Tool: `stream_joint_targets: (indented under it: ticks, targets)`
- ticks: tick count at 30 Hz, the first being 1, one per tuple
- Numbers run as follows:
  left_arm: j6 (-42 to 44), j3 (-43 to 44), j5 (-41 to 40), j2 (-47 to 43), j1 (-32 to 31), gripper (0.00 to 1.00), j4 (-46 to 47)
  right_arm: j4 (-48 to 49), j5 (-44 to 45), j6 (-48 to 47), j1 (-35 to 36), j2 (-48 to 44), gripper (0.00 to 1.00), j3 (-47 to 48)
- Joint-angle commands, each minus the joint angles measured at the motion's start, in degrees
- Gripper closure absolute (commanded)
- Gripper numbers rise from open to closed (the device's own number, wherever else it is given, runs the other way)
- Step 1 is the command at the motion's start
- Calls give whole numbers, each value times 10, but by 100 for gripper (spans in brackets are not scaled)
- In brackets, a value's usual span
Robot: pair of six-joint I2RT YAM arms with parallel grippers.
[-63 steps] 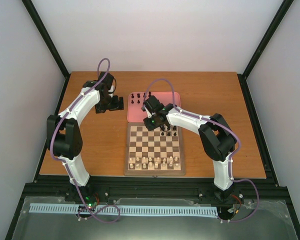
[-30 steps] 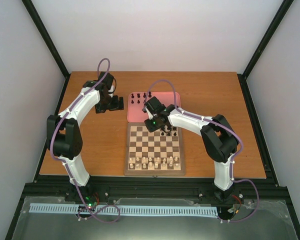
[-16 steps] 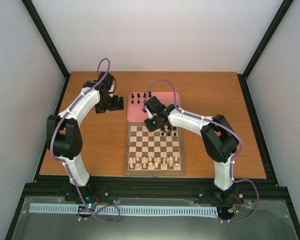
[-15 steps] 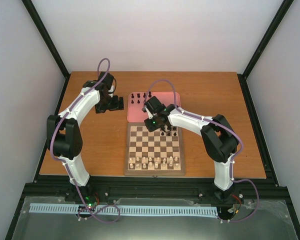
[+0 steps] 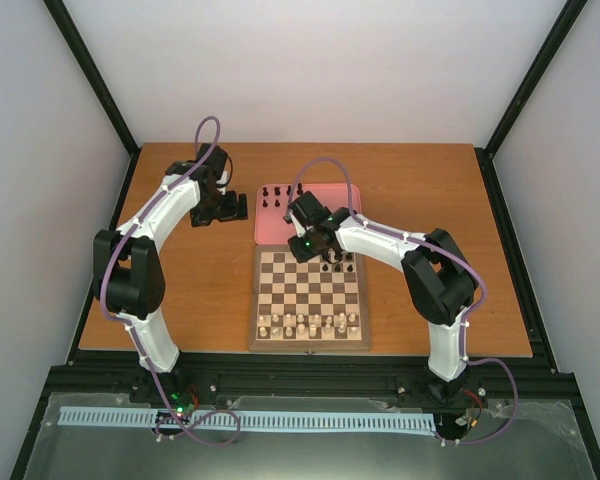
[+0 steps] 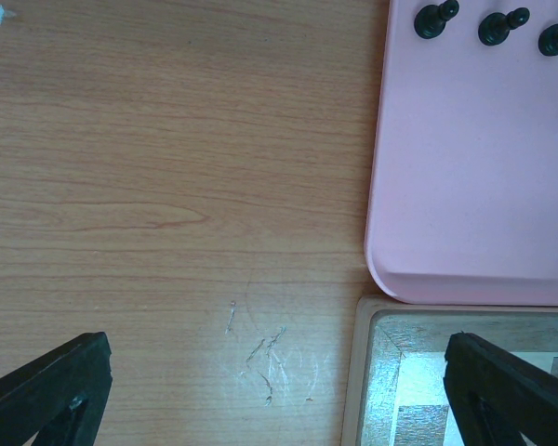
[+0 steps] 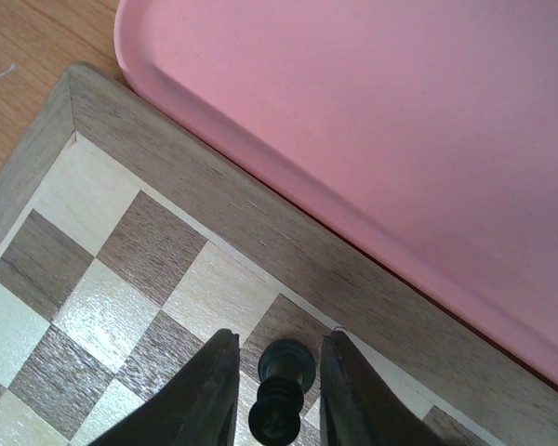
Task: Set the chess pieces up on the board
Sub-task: Place the chess piece on the chessboard.
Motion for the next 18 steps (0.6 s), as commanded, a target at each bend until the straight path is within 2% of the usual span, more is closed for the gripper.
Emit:
stream_joint_targets:
  ticks: [1,2,7,11,18]
  targets:
    - [4,11,5,2,0,0,5,1,4,-5,4,-4,71,16]
    - [4,11,5,2,0,0,5,1,6,-5,4,-7,68,15]
    - [4,13,5,3,0,0,5,-3,12,-7,4,-16,65,17]
    - [4,15,3,3,0,0,3,-16,28,-9,4,-34,59,34]
    - [5,14,3,1,0,0,2,-68,48,-24,-3,-40,48,118]
